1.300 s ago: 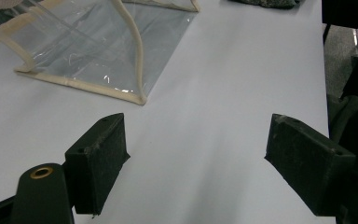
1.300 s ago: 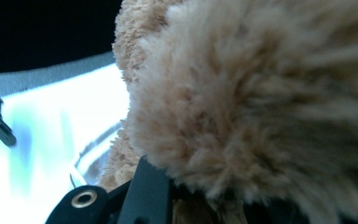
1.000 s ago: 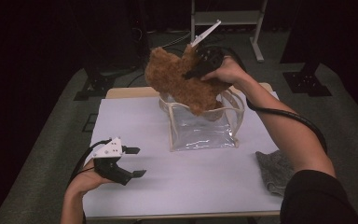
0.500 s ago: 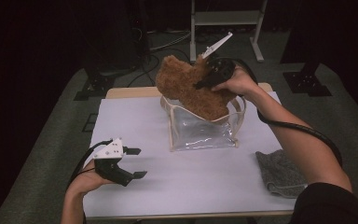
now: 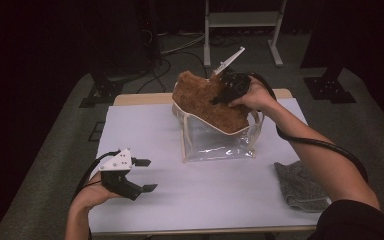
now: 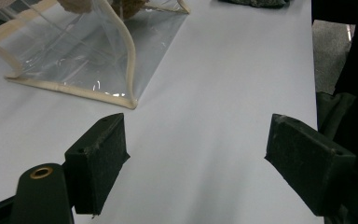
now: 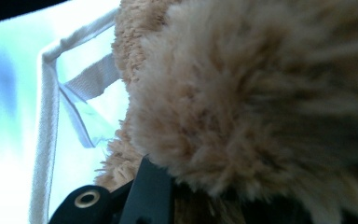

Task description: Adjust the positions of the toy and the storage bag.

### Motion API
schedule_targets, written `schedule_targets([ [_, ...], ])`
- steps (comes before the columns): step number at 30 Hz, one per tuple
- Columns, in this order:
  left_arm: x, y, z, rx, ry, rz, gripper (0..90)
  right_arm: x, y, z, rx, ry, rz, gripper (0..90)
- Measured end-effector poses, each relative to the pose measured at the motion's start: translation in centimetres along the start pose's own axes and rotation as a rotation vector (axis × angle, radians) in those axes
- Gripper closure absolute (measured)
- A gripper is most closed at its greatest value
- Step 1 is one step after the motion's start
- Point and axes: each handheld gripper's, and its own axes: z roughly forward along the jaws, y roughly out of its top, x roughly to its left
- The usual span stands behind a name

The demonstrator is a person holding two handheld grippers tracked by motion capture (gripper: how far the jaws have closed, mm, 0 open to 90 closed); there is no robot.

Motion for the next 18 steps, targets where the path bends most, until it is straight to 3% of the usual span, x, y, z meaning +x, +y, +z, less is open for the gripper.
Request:
schedule_targets([
  [9, -0.1, 0.1, 0.1, 0.002, -0.002, 0.005, 19.1, 0.4, -0.6, 1.6, 0.066, -0.008, 0.014, 78.0],
  [12, -0.2, 0.1, 0.2, 0.006, -0.007, 0.004, 19.1, 0.3, -0.6, 1.4, 0.042, -0.013, 0.054, 71.9],
  [14, -0.2, 0.2, 0.4, 0.007, -0.009, 0.008, 19.1, 0.5, -0.4, 1.1, 0.039, -0.018, 0.028, 69.8],
  [18, -0.3, 0.2, 0.4, 0.006, -0.012, 0.004, 19.1, 0.7, 0.1, 0.1, 0.019, -0.044, 0.033, 59.6],
])
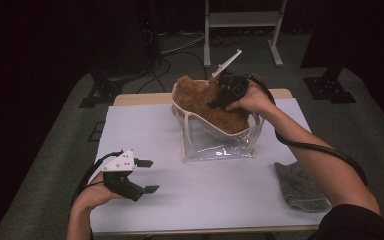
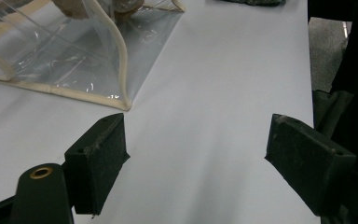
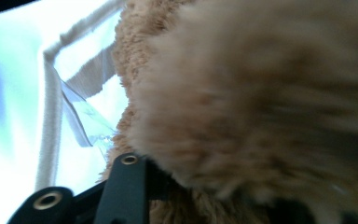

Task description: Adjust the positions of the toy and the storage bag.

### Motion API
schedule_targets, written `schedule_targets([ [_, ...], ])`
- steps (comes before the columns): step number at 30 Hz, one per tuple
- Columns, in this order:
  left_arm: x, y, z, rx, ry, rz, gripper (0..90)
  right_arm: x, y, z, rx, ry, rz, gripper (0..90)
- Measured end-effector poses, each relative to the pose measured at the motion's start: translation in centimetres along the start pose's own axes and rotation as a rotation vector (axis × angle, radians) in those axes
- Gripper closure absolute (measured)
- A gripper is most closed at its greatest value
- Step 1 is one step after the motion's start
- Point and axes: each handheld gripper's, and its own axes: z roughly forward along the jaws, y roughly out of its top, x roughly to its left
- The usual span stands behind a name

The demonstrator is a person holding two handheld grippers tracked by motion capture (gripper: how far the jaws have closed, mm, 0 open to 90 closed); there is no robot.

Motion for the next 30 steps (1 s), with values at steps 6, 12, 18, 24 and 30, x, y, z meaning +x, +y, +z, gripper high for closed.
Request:
schedule_targets([
  [6, 0.0, 0.0, 0.0, 0.0, -0.002, -0.002, 19.0, 0.2, -0.2, -1.7, -0.04, -0.016, -0.007, 55.0],
  [12, 0.1, 0.2, 0.2, 0.006, -0.008, 0.011, 19.0, -0.1, -1.7, -2.7, -0.028, -0.022, 0.006, 60.6],
  [18, -0.1, 0.5, 0.4, -0.001, -0.014, 0.012, 19.1, 0.5, -2.4, -1.4, 0.046, -0.056, -0.02, 72.6],
  [24, -0.2, 0.2, 0.2, 0.006, -0.01, 0.014, 19.1, 1.2, -2.5, 0.0, 0.101, -0.082, -0.035, 75.2],
  [30, -0.3, 0.3, 0.4, 0.001, -0.016, 0.009, 19.1, 1.2, -3.0, 0.0, 0.071, -0.081, -0.034, 69.6],
])
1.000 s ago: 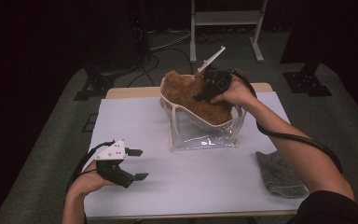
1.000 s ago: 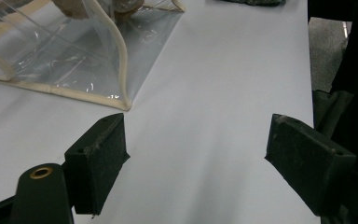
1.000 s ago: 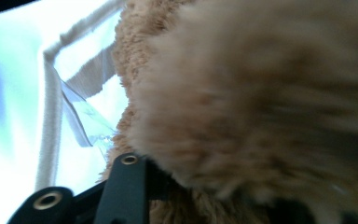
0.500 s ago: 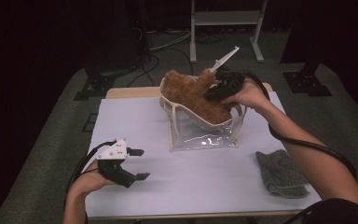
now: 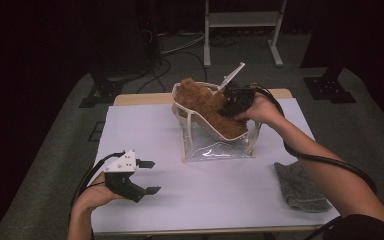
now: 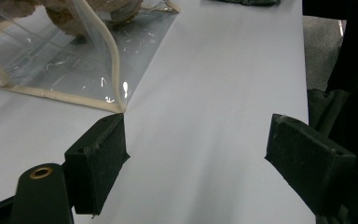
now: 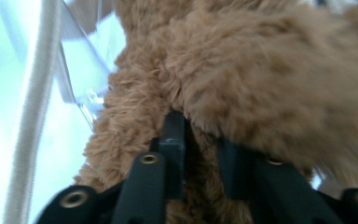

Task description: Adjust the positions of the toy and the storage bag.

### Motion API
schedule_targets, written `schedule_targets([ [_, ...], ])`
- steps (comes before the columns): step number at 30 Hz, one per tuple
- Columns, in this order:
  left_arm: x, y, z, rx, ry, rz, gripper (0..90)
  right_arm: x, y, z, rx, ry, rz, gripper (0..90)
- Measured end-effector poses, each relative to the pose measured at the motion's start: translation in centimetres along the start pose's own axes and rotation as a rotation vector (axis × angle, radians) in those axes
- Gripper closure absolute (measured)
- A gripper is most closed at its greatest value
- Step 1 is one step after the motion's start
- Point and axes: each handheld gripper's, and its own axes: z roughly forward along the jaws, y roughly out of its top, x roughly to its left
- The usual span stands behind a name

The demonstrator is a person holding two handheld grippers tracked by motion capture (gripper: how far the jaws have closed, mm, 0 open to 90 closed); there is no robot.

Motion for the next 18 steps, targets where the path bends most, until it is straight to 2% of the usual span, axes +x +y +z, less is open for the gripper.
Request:
schedule_targets([
  [3, 0.1, 0.0, 0.1, 0.009, -0.001, 0.004, 19.1, -0.5, 0.0, -1.7, -0.077, -0.006, 0.006, 64.1],
  [10, 0.1, 0.0, 0.3, 0.009, -0.004, 0.005, 19.0, -0.8, -1.5, -5.3, -0.165, -0.013, 0.009, 60.2],
  [14, 0.1, 0.1, 0.3, 0.008, -0.006, 0.008, 19.1, -0.7, -2.8, -6.5, -0.166, 0.004, 0.0, 64.1],
  [18, 0.1, 0.0, 0.4, 0.008, -0.01, 0.007, 19.0, -0.7, -4.4, -6.4, -0.136, 0.021, -0.003, 67.0],
])
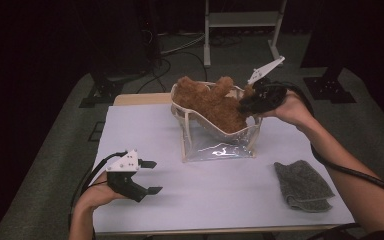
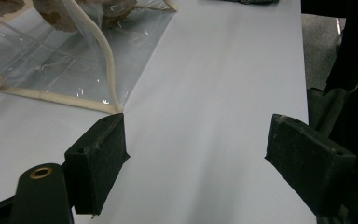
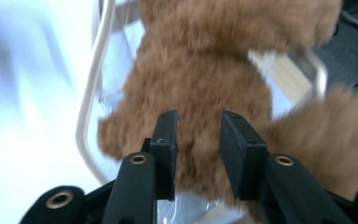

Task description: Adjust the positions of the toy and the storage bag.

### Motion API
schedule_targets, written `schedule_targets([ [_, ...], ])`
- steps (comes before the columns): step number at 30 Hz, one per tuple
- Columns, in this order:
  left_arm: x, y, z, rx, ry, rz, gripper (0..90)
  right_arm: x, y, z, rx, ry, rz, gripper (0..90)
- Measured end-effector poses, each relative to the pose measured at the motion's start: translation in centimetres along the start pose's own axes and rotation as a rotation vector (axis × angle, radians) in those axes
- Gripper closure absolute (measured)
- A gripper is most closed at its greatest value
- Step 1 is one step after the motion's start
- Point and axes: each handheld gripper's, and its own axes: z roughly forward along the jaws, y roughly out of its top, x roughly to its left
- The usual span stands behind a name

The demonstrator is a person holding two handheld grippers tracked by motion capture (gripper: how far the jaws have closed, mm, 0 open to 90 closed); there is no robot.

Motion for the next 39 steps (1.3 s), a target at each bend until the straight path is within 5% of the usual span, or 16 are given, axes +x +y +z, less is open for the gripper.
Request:
schedule_targets([
  [5, 0.0, 0.0, 0.1, 0.0, 0.001, -0.002, 19.0, -0.2, -2.0, 0.9, 0.036, 0.019, 0.025, 73.1],
  [9, 0.0, 0.1, 0.1, -0.004, 0.002, -0.002, 19.0, 0.7, -3.1, 2.5, 0.097, 0.067, -0.005, 75.5],
  [21, -0.2, 0.4, -0.1, -0.025, 0.005, 0.006, 19.1, 2.4, -3.5, 2.8, 0.071, 0.212, -0.018, 82.8],
  [25, -0.2, 0.5, -0.2, -0.037, 0.01, 0.009, 19.1, 3.0, -3.3, 3.2, 0.086, 0.22, -0.028, 80.6],
  [39, 0.5, 3.5, 1.4, -0.102, -0.007, 0.049, 19.8, 1.2, -3.7, 2.1, -0.015, 0.22, 0.006, 65.5],
])
